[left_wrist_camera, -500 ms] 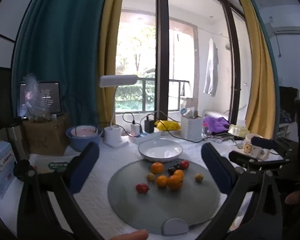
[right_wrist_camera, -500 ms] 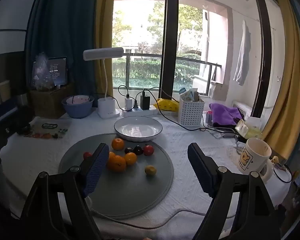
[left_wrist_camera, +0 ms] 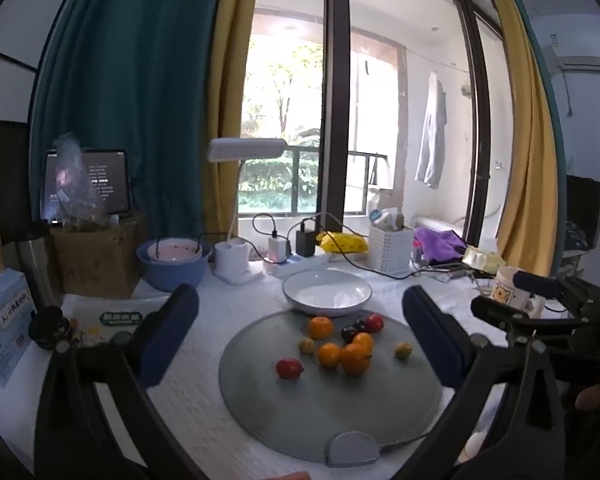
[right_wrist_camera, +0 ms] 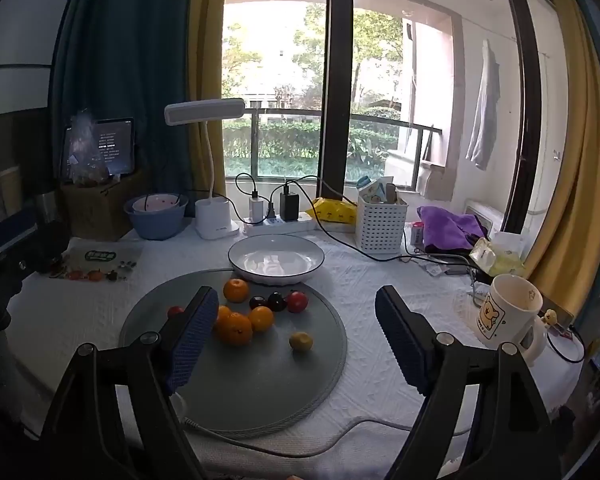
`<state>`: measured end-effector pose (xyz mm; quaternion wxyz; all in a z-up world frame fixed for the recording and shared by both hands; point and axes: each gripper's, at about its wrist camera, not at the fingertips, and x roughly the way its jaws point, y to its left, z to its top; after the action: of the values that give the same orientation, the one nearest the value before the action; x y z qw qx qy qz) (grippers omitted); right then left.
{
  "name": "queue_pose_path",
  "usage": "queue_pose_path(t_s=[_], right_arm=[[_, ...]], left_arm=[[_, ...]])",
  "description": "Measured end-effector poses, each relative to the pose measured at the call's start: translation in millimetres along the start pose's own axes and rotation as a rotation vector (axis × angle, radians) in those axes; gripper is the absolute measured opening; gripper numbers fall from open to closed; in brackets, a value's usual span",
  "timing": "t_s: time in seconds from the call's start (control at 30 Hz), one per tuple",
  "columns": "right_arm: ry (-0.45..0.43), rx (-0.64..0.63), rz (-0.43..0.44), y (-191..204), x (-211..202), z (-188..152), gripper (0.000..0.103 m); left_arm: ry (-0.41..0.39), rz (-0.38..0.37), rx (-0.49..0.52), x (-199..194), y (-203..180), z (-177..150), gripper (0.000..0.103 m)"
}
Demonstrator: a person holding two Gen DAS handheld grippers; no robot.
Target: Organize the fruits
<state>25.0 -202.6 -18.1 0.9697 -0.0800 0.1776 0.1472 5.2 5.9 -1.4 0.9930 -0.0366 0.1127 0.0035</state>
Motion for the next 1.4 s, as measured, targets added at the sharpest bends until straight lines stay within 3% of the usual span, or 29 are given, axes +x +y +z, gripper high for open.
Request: queue_pose_path(t_s=[0.1,1.4], right_arm=[[0.001,0.009,0.011,-2.0,0.2,0.9,0.083],[0.023,0.034,0.038,-6.0,5.0,0.6,0.083]], left_arm=[[0.006,0.023,0.017,2.2,-2.0,1.0,0.103],[0.004,-0.007,-0.003,-0.2,0.8,-1.4,0.103]])
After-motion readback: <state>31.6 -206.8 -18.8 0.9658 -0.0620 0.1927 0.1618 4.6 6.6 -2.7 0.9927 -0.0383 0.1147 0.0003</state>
